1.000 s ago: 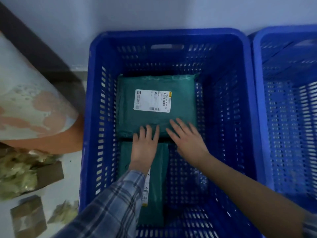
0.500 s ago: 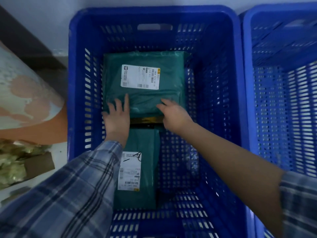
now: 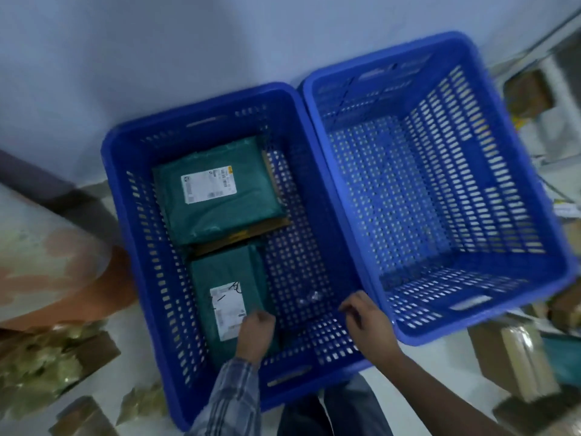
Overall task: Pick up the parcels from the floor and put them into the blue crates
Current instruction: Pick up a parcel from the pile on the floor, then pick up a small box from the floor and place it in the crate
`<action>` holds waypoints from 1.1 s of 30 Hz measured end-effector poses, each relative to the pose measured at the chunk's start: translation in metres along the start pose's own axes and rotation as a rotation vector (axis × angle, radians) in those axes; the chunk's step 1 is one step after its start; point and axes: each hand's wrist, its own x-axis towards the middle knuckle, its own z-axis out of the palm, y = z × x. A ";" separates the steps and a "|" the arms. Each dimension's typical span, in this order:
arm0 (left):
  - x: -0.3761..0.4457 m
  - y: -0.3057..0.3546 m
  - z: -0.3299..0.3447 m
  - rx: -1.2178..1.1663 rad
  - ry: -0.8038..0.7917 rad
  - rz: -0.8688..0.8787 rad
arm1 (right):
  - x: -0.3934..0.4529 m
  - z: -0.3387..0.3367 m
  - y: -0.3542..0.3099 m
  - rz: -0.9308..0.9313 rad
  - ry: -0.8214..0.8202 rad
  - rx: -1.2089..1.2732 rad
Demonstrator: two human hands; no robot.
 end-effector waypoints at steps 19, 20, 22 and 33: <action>-0.103 0.073 0.213 0.084 0.065 0.748 | -0.204 -0.074 0.224 0.971 0.162 0.484; -0.112 0.066 0.232 0.138 0.072 0.791 | -0.219 -0.072 0.236 1.015 0.145 0.530; -0.132 0.049 0.268 0.265 0.069 0.825 | -0.248 -0.070 0.257 1.082 0.130 0.621; -0.139 -0.021 0.416 0.859 -0.075 0.168 | -0.338 -0.116 0.348 1.252 0.213 1.078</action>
